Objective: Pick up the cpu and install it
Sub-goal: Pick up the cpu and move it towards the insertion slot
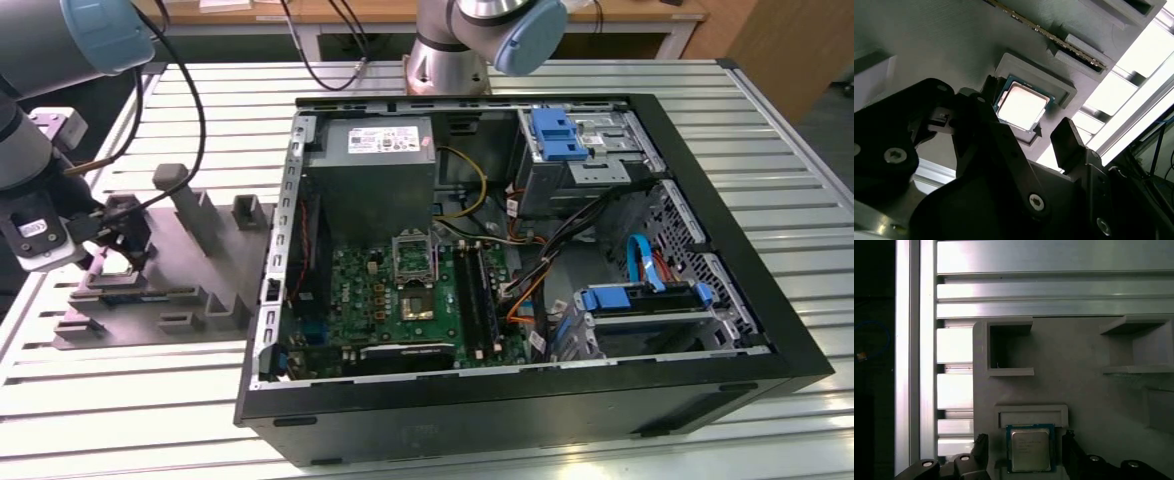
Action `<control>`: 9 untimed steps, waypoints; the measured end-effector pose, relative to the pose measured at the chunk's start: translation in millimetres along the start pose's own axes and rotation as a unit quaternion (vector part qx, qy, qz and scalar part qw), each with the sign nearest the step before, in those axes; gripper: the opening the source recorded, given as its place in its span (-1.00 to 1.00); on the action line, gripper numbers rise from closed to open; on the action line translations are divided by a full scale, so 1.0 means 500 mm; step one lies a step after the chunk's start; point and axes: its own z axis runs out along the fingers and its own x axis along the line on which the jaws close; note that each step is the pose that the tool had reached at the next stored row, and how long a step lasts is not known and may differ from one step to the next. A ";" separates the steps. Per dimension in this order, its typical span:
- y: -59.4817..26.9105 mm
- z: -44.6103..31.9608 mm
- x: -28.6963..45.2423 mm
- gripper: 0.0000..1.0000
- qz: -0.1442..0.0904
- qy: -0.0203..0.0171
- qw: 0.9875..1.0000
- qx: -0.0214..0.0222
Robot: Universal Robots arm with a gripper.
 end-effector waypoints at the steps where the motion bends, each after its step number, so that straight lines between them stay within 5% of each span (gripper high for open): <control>1: 0.000 0.000 0.000 0.41 0.000 0.000 1.000 0.000; 4: 0.000 0.000 0.000 0.15 0.000 0.000 1.000 0.000; 9: 0.000 0.000 -0.002 0.15 0.000 0.000 1.000 0.000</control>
